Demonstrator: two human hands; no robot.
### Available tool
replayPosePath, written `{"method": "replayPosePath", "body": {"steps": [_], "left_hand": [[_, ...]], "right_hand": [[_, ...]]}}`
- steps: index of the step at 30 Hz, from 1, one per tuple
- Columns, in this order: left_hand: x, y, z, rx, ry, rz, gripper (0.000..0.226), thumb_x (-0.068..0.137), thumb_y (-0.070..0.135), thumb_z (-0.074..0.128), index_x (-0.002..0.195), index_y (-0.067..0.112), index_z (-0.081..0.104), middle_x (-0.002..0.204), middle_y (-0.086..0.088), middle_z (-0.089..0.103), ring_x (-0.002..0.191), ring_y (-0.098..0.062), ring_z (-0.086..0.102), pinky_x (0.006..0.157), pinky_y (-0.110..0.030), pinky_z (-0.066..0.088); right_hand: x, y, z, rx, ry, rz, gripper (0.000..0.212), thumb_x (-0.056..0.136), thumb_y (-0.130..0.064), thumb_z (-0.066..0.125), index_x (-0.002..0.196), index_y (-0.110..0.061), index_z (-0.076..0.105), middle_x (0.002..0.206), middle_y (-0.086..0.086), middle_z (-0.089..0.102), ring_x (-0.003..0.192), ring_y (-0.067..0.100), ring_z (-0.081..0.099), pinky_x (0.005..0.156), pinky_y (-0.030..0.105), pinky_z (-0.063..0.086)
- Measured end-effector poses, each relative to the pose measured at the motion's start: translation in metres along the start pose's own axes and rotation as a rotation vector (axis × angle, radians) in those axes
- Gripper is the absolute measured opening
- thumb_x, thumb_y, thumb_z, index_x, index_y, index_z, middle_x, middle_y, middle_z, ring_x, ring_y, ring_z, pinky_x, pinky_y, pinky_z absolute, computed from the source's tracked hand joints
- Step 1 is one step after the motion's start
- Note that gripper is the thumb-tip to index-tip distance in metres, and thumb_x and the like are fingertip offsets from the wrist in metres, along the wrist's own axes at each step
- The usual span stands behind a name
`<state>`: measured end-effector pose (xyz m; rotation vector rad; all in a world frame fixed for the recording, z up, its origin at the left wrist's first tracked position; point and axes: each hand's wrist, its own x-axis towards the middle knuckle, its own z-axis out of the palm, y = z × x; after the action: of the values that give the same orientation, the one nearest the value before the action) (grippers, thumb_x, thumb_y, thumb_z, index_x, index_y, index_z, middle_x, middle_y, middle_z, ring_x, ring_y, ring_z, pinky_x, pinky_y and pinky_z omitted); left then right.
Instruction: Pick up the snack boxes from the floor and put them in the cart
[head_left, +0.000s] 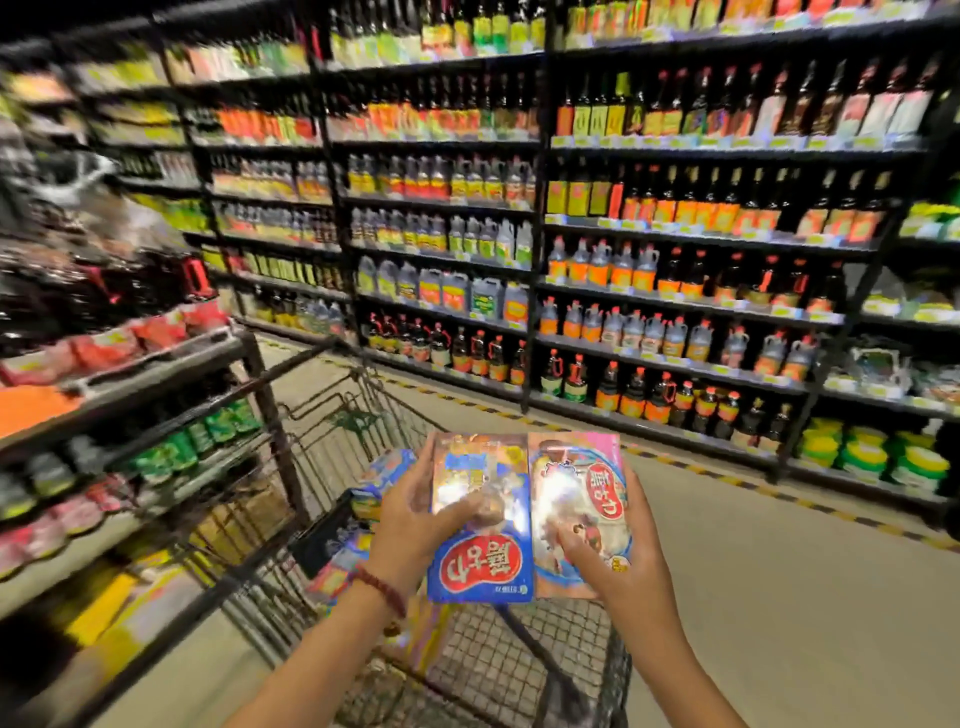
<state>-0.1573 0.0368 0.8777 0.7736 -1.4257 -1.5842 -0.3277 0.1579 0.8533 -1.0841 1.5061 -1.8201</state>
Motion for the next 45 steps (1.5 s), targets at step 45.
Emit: {"method": "replayPosePath", "body": {"steps": [45], "left_hand": [[0.233, -0.269, -0.329, 0.366, -0.245, -0.705, 0.121, 0.041, 0.032, 0.095, 0.141, 0.032, 0.027, 0.116, 0.006, 0.062, 0.089, 0.003, 0.065, 0.072, -0.022, 0.054]], "right_hand": [[0.078, 0.301, 0.250, -0.289, 0.198, 0.681, 0.081, 0.074, -0.054, 0.075, 0.139, -0.058, 0.027, 0.134, -0.026, 0.049, 0.120, -0.003, 0.050, 0.095, 0.023, 0.045]]}}
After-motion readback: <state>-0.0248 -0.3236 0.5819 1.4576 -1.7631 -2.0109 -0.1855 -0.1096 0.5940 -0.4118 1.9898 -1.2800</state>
